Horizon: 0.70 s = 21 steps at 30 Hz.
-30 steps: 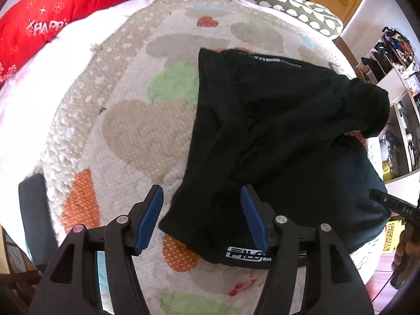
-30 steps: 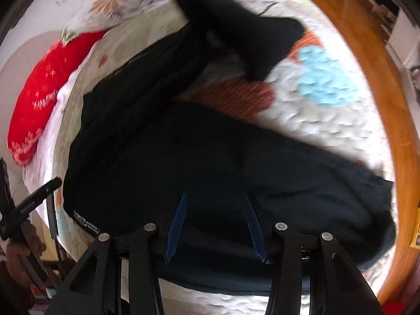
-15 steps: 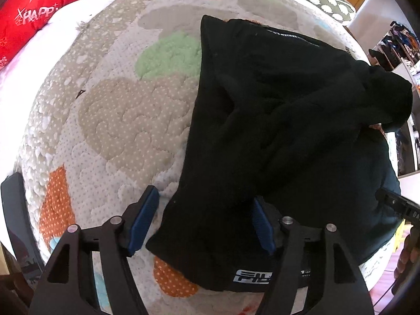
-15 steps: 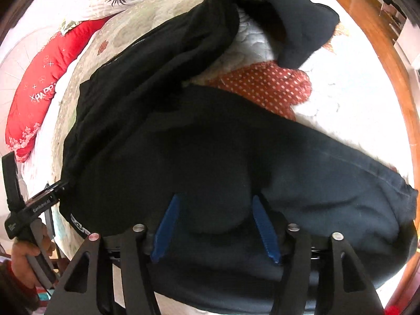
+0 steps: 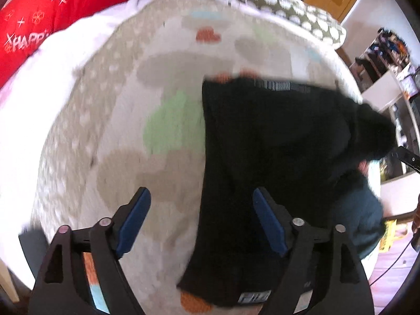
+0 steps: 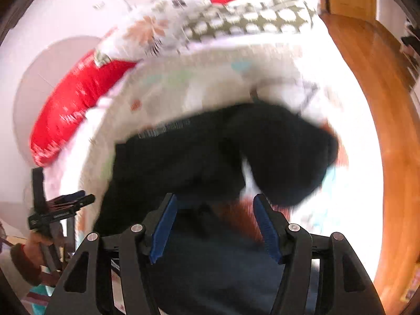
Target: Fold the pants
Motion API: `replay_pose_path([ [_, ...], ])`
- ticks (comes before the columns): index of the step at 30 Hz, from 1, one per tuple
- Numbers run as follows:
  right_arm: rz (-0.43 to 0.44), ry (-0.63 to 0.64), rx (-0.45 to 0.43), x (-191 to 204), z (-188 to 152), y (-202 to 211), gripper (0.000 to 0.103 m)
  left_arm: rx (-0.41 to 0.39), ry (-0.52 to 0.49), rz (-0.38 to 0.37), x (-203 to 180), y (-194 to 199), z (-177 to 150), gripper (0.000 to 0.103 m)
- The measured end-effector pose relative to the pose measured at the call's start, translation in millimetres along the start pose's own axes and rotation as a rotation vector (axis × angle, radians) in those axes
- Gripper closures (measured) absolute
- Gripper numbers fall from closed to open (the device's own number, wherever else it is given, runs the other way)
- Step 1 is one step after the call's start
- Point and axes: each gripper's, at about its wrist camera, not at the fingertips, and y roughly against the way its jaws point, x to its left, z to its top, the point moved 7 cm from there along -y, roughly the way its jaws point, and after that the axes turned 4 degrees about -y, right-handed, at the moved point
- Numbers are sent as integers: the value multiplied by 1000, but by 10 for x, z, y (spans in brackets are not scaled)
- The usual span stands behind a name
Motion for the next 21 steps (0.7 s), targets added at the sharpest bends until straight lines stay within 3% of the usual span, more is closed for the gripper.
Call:
replay_pose_path([
  [5, -105, 51, 17, -303, 483, -264, 37, -5, -19, -47, -24, -204, 487, 17],
  [11, -193, 112, 91, -757, 728, -594, 37, 4, -60, -76, 18, -601, 914, 17],
  [14, -167, 96, 84, -855, 816, -655, 35, -6, -64, -115, 10, -718, 1067, 17],
  [18, -174, 105, 157, -1012, 796, -830, 34, 24, -98, -125, -35, -913, 1150, 17],
  [21, -158, 160, 207, -998, 696, -988, 34, 44, -142, -178, -192, -1012, 1160, 17],
])
